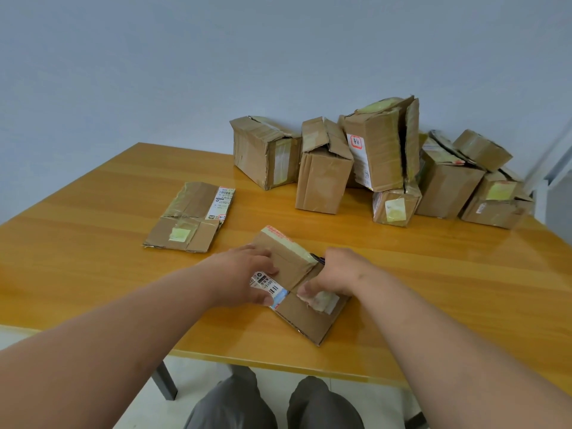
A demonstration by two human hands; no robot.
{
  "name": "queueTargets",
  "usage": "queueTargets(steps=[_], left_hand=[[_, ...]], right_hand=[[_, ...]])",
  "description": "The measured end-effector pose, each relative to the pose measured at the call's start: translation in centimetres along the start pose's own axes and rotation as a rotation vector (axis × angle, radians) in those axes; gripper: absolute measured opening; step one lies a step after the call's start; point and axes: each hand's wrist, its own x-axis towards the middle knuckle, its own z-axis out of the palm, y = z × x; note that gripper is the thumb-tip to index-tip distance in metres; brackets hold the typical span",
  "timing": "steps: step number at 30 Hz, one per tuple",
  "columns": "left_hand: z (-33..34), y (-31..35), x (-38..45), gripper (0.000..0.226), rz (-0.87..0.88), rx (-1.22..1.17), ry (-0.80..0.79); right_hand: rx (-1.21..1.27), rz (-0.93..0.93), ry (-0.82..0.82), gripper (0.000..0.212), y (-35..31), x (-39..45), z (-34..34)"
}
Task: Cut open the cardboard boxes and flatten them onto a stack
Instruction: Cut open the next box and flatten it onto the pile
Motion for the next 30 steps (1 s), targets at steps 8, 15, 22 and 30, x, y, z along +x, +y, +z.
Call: queueTargets(steps=[8, 15, 22, 30], left_hand=[[-0.1, 0.6, -0.4, 0.06, -0.028, 0.131, -0.026], [0.7, 1.1, -1.3, 0.047, -0.075, 0.127, 0.031], [2.5, 2.4, -1.0, 0.086, -0.123, 0.099, 0.035], [4.1, 2.1, 0.0, 0.075, -0.146, 0.091, 0.062]], right_hand=[[0.21, 0.064, 0.047, 0.056, 1.3, 0.2, 0.0], [0.291, 0.091, 0.024, 0.041, 0.6, -1.1, 1.3], [0.155, -0.015, 0.337, 0.007, 0.1, -1.7, 1.9], [-0.11, -0.405, 0.291, 0.063, -0.5, -1.3, 4.0]])
